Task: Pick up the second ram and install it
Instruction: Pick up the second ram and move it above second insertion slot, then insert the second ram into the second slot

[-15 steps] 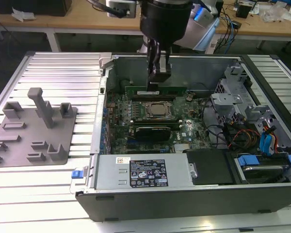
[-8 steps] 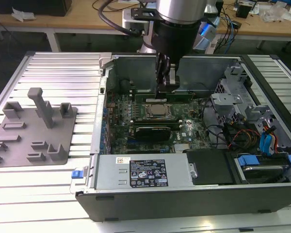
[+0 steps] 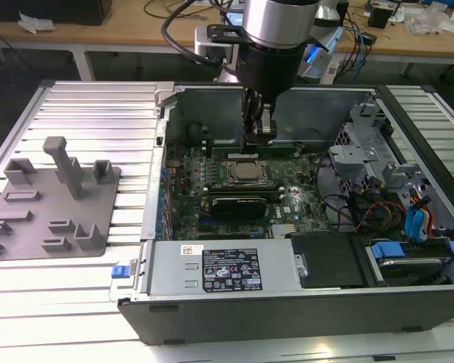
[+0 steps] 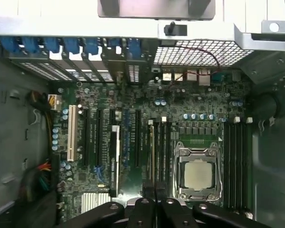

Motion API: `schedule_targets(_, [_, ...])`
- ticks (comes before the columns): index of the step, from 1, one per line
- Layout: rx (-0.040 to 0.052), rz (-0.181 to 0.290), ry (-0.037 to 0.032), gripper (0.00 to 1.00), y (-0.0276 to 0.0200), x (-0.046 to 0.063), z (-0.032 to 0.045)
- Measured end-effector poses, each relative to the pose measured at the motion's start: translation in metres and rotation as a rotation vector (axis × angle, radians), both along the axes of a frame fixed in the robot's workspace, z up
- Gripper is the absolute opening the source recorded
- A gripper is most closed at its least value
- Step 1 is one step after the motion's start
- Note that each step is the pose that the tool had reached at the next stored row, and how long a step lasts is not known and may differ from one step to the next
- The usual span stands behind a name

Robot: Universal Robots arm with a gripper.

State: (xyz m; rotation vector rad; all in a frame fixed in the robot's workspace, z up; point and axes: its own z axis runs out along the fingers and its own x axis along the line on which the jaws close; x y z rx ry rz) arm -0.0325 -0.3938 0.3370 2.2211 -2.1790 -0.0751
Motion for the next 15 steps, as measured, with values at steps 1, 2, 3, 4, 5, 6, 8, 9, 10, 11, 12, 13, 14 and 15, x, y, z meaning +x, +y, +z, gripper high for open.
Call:
schedule_targets(1, [-0.0001,0.001,0.0,0.09,0.0047,0.0,-0.0027])
schedule_targets(2, [0.0001,0.002,-0.0001,0.09,0.0107,0.0,-0.0053])
schedule_targets(3, [-0.0001,0.003,0.0,0.09,0.0182,0.0,-0.0079])
schedule_targets(4, [-0.0001,0.003,0.0,0.09,0.0249,0.0,-0.0125])
schedule_targets(5, [-0.0001,0.003,0.0,0.09,0.0278,0.0,-0.0164])
schedule_targets(6, [0.0001,0.003,-0.0001,0.09,0.0293,0.0,-0.0191])
schedule_targets(8, [0.0,0.003,0.0,0.09,0.0308,0.0,-0.0226])
schedule_targets(9, [-0.0001,0.003,0.0,0.09,0.031,0.0,-0.0229])
schedule_targets(10, [-0.0002,0.003,0.0001,0.09,0.031,0.0,-0.0229])
schedule_targets(11, [-0.0003,0.003,0.0001,0.09,0.031,0.0,-0.0229])
schedule_targets(12, [-0.0001,0.003,0.0,0.09,0.031,0.0,-0.0229])
schedule_targets(13, [-0.0001,0.003,0.0,0.09,0.031,0.0,-0.0229])
schedule_targets(14, [-0.0001,0.003,0.0,0.09,0.031,0.0,-0.023])
schedule_targets(15, [-0.0001,0.003,0.0,0.09,0.031,0.0,-0.0231])
